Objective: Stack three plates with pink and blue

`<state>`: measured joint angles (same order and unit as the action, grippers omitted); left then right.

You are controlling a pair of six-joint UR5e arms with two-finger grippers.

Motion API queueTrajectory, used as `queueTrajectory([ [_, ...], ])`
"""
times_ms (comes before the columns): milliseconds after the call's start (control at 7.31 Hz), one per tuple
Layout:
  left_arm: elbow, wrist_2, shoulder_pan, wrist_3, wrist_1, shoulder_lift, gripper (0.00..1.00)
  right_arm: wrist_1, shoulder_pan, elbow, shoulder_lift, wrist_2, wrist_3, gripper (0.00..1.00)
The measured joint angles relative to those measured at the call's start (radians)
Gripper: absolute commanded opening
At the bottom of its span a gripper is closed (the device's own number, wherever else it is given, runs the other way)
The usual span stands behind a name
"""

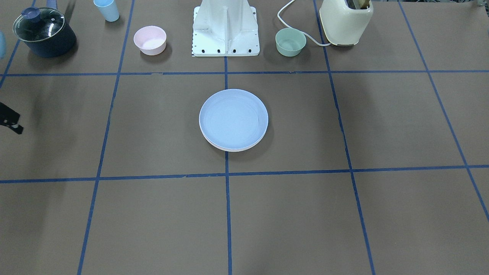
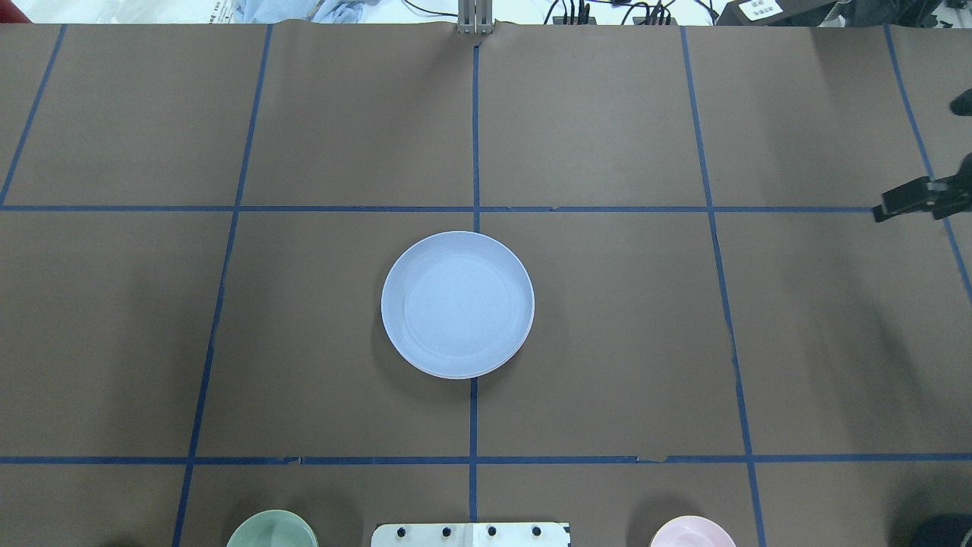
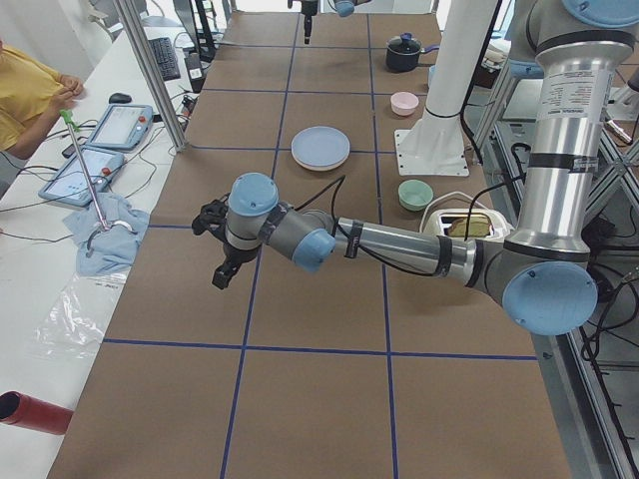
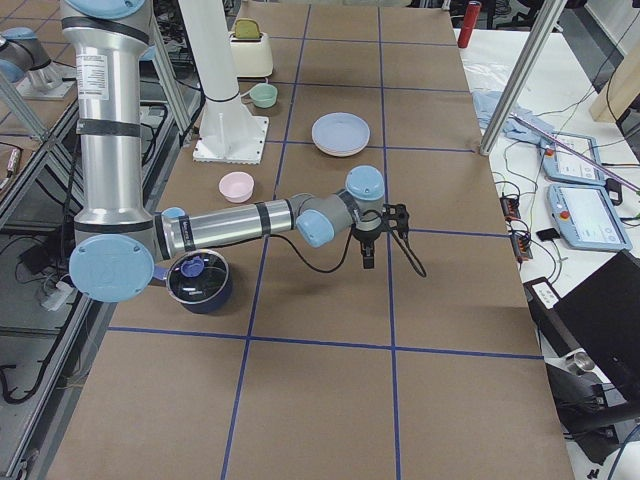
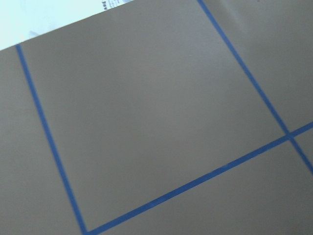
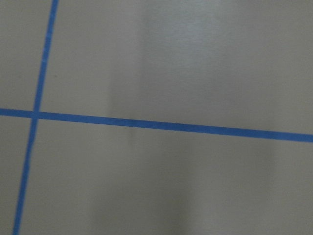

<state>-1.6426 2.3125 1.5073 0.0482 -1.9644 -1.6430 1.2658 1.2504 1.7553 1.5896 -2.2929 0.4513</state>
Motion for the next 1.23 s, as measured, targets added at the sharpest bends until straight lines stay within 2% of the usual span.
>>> queueTrajectory([
  [274, 0.02, -0.018, 0.047, 0.065, 0.024, 0.0, 1.0, 0.214, 0.158, 0.008, -0.011, -0.034, -0.29, 1.0],
  [547, 0.021, -0.018, 0.059, 0.074, 0.058, 0.003, 1.0, 0.331, 0.24, 0.031, -0.015, -0.063, -0.4, 1.0],
  [821, 0.019, -0.01, 0.06, 0.069, 0.063, 0.023, 1.0, 0.38, 0.247, 0.035, -0.023, -0.066, -0.442, 1.0],
  [1232, 0.012, -0.005, 0.06, 0.072, 0.053, 0.05, 1.0, 0.384, 0.243, 0.033, -0.009, -0.05, -0.465, 1.0],
])
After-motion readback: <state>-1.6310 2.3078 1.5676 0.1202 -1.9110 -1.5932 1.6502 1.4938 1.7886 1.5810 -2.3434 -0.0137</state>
